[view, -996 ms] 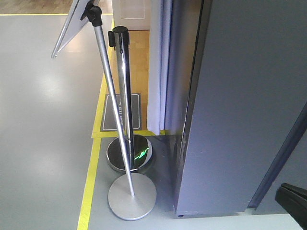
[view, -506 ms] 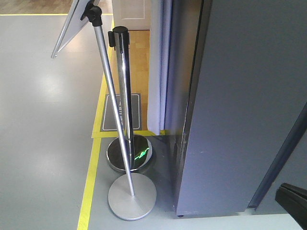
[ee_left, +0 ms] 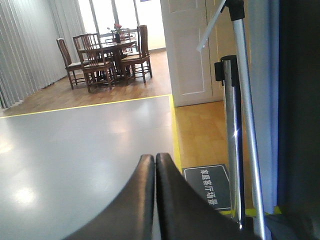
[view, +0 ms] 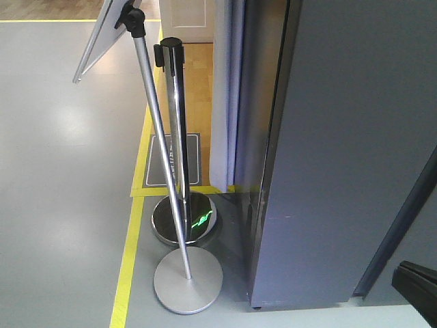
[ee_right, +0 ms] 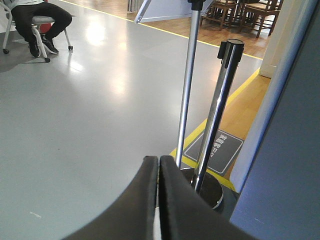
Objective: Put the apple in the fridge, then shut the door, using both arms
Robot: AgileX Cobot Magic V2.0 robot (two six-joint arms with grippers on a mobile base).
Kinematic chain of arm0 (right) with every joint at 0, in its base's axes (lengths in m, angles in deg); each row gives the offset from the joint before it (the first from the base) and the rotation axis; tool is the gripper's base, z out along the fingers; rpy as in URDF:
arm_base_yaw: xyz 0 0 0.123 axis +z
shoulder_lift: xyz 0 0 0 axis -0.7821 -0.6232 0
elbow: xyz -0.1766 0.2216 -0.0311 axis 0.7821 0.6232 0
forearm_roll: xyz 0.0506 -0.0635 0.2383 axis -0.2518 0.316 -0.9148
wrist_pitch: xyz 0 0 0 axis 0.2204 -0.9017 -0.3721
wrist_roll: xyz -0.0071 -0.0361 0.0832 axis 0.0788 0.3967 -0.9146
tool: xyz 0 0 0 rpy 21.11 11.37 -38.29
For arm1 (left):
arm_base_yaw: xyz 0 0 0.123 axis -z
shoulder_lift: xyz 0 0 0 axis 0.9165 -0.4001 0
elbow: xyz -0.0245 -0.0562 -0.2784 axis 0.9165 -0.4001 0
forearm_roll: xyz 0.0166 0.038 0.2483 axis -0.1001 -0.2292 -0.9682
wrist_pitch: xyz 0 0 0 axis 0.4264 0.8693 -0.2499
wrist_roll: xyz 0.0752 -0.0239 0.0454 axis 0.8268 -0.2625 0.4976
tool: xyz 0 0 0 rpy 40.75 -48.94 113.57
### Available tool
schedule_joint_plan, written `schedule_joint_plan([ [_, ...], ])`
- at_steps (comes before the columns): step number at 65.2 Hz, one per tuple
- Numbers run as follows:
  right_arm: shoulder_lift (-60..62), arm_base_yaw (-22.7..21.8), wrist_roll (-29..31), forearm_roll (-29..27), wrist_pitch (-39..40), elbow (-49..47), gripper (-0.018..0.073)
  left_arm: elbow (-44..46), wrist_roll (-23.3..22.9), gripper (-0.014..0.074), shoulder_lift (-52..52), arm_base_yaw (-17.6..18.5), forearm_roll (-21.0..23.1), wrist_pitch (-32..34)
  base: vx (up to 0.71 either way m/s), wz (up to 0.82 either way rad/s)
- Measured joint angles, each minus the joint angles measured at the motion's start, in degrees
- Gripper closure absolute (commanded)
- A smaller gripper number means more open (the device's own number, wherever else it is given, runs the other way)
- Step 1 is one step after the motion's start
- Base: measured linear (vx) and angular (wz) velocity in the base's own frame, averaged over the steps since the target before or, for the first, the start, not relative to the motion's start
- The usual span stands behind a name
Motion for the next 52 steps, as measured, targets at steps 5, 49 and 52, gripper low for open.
schedule_joint_plan([
  [5, 0.0, 0.0, 0.0, 0.0, 0.0, 0.0, 0.0564, 0.0, -0.07, 0.0601, 0.0, 0.0, 0.0, 0.0, 0.0, 0.0],
  [49, 0.0, 0.0, 0.0, 0.0, 0.0, 0.0, 0.0564, 0.0, -0.37, 0.0601, 0.0, 0.0, 0.0, 0.0, 0.0, 0.0],
  [52, 0.0, 0.0, 0.0, 0.0, 0.0, 0.0, 0.0564, 0.0, -0.37, 0.0601, 0.0, 0.0, 0.0, 0.0, 0.0, 0.0],
])
